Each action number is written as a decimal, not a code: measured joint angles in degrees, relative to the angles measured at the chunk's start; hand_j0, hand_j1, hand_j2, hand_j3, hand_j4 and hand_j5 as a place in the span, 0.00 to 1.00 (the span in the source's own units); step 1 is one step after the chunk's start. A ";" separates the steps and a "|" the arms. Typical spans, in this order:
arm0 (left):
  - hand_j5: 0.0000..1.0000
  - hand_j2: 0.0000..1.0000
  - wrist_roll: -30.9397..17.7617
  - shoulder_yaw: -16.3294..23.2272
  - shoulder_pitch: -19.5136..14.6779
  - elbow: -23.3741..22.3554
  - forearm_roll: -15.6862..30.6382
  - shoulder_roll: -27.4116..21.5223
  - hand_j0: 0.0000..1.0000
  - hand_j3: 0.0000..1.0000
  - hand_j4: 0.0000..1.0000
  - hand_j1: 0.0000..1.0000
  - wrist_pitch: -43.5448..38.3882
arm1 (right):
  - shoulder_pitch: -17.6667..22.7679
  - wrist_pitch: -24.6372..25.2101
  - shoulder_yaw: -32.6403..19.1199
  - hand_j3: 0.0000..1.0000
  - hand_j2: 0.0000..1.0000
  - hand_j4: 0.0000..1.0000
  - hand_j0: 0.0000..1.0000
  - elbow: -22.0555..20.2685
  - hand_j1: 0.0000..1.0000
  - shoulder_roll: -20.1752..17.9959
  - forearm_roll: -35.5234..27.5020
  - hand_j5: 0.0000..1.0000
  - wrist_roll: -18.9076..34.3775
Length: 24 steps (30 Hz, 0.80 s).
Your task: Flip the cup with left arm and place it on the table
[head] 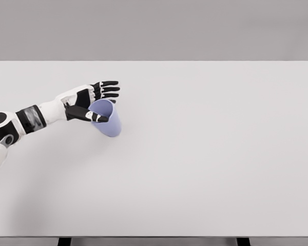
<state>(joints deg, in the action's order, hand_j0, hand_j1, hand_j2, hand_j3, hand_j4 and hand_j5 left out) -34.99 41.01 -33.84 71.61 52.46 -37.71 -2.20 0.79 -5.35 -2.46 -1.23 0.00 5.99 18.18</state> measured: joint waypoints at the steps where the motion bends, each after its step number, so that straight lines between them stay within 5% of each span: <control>1: 1.00 1.00 0.00 -0.05 -0.09 0.16 0.01 -0.53 1.00 1.00 1.00 1.00 0.00 | 0.00 0.00 0.00 1.00 1.00 1.00 1.00 0.00 1.00 0.00 0.00 1.00 0.00; 9: 1.00 1.00 0.00 -0.76 -3.08 2.27 0.22 -4.34 1.00 1.00 1.00 1.00 0.08 | 0.00 0.00 0.00 1.00 1.00 1.00 1.00 0.00 1.00 0.00 0.00 1.00 0.00; 24: 1.00 1.00 0.00 -0.86 -2.46 5.07 -2.49 -10.52 1.00 1.00 1.00 1.00 4.52 | 0.00 0.00 0.00 1.00 1.00 1.00 1.00 0.00 1.00 0.00 0.00 1.00 0.00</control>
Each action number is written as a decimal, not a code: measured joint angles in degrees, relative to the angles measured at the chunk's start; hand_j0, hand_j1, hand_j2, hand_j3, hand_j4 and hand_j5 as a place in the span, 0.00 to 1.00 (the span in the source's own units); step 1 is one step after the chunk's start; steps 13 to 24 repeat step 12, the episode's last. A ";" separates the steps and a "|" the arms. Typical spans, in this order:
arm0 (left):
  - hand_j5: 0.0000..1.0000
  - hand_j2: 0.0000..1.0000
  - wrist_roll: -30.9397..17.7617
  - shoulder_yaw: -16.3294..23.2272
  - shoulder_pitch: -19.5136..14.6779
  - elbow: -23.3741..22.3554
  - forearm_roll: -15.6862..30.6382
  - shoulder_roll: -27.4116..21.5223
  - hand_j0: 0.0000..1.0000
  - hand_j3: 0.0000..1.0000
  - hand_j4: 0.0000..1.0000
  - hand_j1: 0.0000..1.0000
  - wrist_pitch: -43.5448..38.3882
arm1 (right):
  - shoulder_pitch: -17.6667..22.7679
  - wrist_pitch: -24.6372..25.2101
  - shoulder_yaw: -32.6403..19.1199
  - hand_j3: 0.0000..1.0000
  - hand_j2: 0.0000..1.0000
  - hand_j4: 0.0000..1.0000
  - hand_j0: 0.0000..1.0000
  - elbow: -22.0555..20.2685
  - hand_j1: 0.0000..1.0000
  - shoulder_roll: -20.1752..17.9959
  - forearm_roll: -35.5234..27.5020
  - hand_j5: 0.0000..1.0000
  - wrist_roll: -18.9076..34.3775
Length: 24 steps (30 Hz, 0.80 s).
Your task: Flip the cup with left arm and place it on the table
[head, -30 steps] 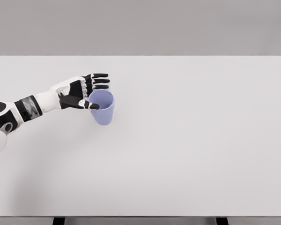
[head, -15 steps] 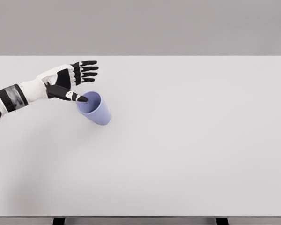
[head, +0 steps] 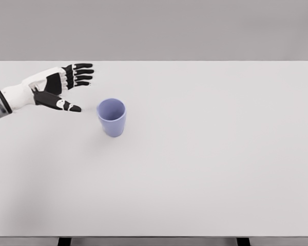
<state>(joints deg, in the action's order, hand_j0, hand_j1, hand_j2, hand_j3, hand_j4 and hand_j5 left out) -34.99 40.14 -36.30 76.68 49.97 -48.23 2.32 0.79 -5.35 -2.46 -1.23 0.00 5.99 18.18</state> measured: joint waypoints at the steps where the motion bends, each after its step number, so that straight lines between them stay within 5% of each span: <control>1: 1.00 1.00 0.00 0.00 0.09 -0.01 -0.73 -0.62 1.00 1.00 1.00 1.00 1.16 | 0.00 0.00 0.00 1.00 1.00 1.00 1.00 0.00 1.00 0.00 0.00 1.00 0.00; 24: 1.00 1.00 0.00 0.08 0.62 -0.06 -2.79 -1.80 1.00 1.00 1.00 1.00 4.03 | 0.00 0.00 0.00 1.00 1.00 1.00 1.00 0.00 1.00 0.00 0.00 1.00 0.00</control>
